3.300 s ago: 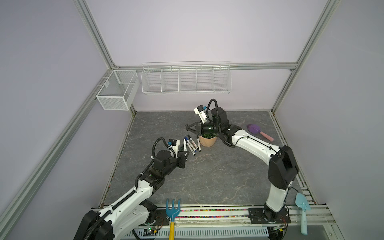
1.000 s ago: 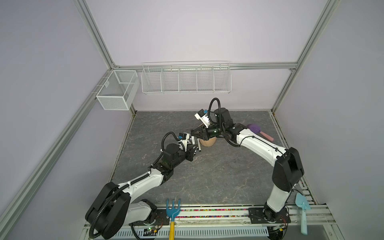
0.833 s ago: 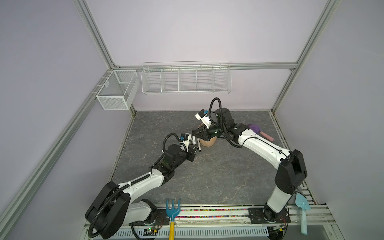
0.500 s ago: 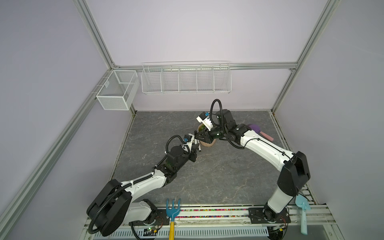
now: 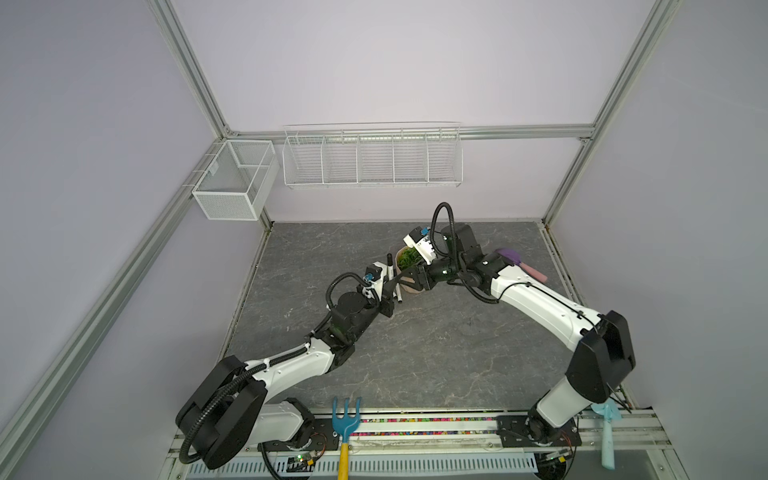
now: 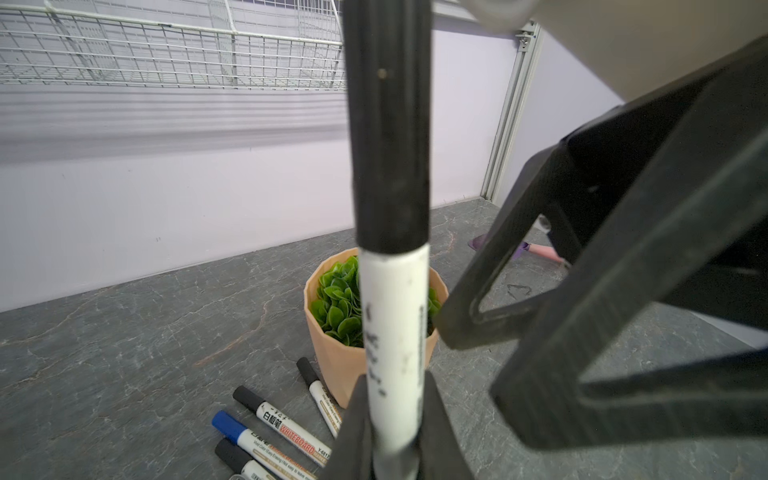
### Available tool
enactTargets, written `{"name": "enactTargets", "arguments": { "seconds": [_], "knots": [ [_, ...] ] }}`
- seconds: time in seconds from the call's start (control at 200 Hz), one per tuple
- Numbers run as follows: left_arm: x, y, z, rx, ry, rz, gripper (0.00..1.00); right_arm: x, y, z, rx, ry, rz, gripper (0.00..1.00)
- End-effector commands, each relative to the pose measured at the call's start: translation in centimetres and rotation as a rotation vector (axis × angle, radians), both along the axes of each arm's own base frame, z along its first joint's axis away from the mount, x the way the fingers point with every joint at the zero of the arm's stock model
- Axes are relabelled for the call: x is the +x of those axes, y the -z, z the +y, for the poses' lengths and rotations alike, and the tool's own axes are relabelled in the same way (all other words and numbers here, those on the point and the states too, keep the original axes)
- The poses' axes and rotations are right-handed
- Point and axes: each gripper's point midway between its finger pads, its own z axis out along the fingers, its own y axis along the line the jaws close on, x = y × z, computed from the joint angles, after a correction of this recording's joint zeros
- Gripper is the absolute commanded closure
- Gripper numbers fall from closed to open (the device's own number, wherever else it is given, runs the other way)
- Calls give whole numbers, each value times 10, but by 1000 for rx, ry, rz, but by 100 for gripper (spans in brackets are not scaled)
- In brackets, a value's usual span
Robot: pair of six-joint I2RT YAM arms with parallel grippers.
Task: Insert the pens into the pen caps
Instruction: 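Press the black cap down onto the marker tip with the right gripper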
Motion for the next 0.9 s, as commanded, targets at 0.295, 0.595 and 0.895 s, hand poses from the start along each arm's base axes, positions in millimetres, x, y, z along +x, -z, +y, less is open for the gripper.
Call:
{"name": "enactTargets", "arguments": {
  "seconds": [0.295, 0.595, 0.895],
  "knots": [
    [-6, 14, -13, 2, 34, 28, 100, 8, -60, 13, 166, 17, -75, 53],
    [-10, 11, -21, -9, 60, 31, 100, 18, -45, 19, 132, 34, -54, 62],
    [-17, -12, -24, -68, 97, -2, 100, 16, -21, 17, 90, 40, 5, 86]
  ]
}}
